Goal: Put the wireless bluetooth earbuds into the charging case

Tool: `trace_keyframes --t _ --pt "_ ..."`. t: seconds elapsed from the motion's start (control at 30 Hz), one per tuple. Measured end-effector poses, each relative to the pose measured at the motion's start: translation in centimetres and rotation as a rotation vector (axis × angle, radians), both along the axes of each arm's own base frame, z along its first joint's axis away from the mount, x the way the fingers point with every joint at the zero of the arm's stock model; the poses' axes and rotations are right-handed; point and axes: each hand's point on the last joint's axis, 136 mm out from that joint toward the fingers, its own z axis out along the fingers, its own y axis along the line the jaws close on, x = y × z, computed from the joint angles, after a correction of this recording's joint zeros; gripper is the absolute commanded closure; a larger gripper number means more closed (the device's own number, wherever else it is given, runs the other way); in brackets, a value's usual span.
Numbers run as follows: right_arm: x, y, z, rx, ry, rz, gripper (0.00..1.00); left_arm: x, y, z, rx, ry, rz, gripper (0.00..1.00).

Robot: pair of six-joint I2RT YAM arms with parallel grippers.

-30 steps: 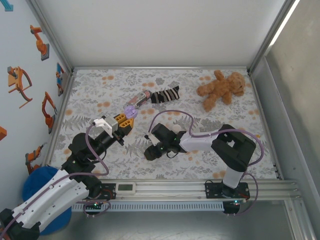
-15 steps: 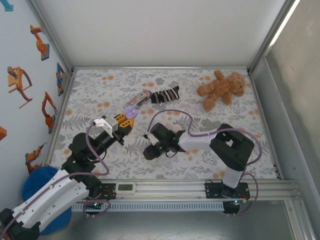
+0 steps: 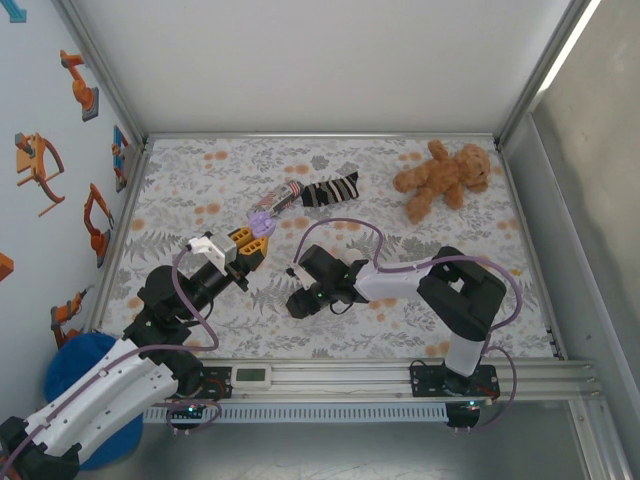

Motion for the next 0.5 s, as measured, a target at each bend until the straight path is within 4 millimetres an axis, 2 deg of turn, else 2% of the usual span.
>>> trace_keyframes --t 0.5 --pt "0.52 0.74 -0.01 0.0 0.009 -0.025 0.58 -0.01 0.01 -0.13 0.001 0.001 0.0 1.0"
